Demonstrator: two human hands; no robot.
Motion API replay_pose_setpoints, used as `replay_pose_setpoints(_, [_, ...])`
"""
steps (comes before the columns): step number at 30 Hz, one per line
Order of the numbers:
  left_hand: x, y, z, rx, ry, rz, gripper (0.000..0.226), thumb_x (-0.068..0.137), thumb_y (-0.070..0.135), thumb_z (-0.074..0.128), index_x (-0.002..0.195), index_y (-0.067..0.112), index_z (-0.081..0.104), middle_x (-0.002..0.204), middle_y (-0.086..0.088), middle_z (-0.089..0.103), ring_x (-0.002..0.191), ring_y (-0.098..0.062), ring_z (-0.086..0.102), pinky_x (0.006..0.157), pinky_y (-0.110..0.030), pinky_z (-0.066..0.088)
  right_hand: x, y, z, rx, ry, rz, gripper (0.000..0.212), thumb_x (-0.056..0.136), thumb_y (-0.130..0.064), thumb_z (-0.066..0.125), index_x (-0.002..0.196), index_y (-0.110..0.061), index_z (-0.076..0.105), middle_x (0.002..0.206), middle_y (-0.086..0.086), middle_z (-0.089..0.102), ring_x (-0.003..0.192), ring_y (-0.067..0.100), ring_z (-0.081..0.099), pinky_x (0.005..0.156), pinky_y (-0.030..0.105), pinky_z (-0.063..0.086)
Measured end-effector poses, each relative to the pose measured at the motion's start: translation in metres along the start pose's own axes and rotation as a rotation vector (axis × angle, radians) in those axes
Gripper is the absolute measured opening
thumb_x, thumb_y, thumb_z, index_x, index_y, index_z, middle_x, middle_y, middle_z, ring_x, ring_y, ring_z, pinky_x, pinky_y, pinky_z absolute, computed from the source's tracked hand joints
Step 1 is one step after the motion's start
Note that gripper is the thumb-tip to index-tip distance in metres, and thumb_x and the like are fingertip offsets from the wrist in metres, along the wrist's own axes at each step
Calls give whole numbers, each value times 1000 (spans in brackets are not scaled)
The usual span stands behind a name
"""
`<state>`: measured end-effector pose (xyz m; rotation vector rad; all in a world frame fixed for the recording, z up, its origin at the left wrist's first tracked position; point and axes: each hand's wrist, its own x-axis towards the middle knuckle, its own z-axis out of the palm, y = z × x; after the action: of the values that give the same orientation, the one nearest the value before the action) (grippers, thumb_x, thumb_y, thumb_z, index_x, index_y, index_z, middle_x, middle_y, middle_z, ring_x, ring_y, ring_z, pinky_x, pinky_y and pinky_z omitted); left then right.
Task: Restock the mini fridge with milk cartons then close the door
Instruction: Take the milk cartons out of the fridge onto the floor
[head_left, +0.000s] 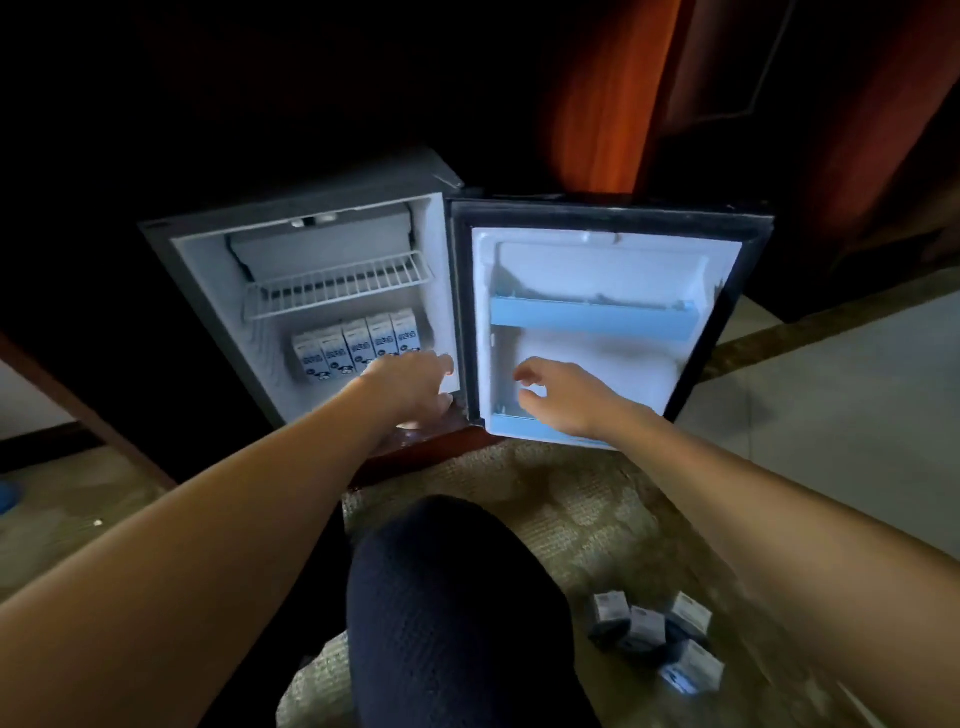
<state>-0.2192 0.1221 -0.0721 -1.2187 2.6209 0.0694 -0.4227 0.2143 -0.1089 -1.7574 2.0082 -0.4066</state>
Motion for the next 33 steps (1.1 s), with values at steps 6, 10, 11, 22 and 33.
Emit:
replay_pose_setpoints(6, [2, -74, 15, -69, 26, -84, 52, 101, 39, 47, 149, 24, 36, 152, 0, 44, 136, -24, 46, 102, -44, 45, 57, -56, 28, -27, -44, -102, 40, 101, -29, 49, 139, -18, 52, 137, 1, 59, 121, 21, 58, 101, 40, 48])
replay_pose_setpoints(10, [16, -113, 37, -137, 18, -144, 51, 99, 37, 47, 148, 24, 37, 150, -2, 45, 133, -25, 47, 103, -42, 44, 101, -81, 44, -79, -69, -127, 45, 101, -32, 50, 145, -22, 48, 145, -1, 54, 126, 19, 55, 101, 39, 48])
replay_pose_setpoints(11, [20, -122, 44, -154, 21, -158, 52, 99, 37, 47, 148, 24, 37, 150, -2, 45, 134, -25, 47, 105, -42, 43, 113, -86, 49, -85, -73, -139, 46, 100, -33, 51, 145, -23, 47, 146, -1, 52, 127, 20, 54, 102, 40, 47])
replay_pose_setpoints(22, [85, -194, 109, -257, 106, -248, 54, 98, 32, 51, 148, 19, 36, 155, -2, 36, 143, -23, 32, 111, -44, 32, 242, -107, 118, -161, -130, -213, 48, 101, -27, 47, 147, -18, 44, 153, 3, 44, 140, 21, 40, 111, 39, 38])
replay_pose_setpoints(33, [175, -233, 178, -253, 229, -268, 79, 93, 18, 53, 158, 17, 8, 167, -4, -16, 152, -22, -19, 124, -45, -7, 332, -83, 182, -59, 17, -200, 48, 97, -18, 54, 144, -11, 47, 154, 5, 38, 143, 27, 32, 116, 38, 29])
